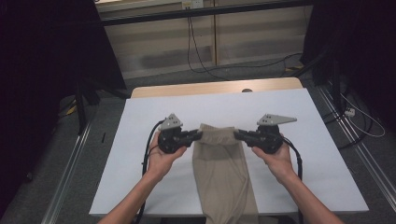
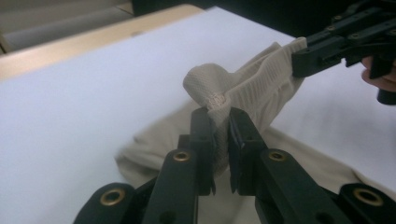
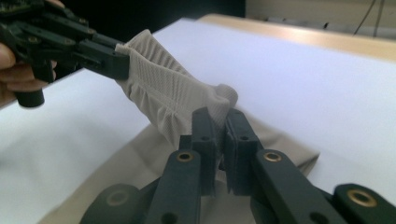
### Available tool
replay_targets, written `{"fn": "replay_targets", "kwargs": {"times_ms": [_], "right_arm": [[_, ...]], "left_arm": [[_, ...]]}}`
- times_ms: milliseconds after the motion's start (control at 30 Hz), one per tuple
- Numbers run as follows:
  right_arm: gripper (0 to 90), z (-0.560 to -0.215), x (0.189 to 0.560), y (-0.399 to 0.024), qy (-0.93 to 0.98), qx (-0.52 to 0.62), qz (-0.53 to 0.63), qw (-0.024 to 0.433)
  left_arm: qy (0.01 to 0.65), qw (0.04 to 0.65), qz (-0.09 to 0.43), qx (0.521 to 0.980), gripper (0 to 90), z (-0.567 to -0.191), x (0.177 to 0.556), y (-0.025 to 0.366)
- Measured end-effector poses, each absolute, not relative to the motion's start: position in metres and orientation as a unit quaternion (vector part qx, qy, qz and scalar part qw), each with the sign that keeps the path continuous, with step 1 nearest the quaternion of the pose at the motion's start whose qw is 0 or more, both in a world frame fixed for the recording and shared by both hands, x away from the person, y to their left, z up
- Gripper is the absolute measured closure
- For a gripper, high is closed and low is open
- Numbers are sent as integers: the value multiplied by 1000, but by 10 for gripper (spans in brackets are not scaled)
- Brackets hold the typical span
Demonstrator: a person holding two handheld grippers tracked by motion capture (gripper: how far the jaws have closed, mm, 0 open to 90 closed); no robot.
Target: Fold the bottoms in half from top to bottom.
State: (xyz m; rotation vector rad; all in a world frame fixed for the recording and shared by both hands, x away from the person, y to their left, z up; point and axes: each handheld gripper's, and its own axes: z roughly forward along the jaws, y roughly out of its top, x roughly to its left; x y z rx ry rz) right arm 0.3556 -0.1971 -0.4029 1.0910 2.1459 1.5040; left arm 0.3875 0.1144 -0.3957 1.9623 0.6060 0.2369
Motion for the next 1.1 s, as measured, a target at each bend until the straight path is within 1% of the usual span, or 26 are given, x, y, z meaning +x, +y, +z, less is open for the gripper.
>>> {"fn": "replay_targets", "kwargs": {"times_ms": [200,367,467,600,667,767,867,933,1100], "right_arm": [[839,-432,322,-195,774,373,498,120],[838,-444,299,-191,796,359,476,106],[837,-450,284,-191,806,354,464,98],[834,-453,265,-190,829,331,436,116],[833,-457,258,-191,832,333,429,112],[835,-458,248,-190,843,322,412,125],[837,-458,239,-192,844,322,410,124],[840,-459,234,-190,845,322,407,126],[837,-459,225,-188,853,309,404,121]], "left_arm": [[216,470,85,852,817,-414,355,113],[214,461,67,859,816,-432,335,116],[201,457,58,864,816,-438,320,115],[189,446,47,874,812,-441,304,111],[177,440,53,879,810,-443,297,109],[172,437,53,881,810,-444,293,108],[168,433,49,884,810,-445,285,108],[155,428,57,889,809,-446,278,110],[152,428,53,889,797,-449,266,112]]}}
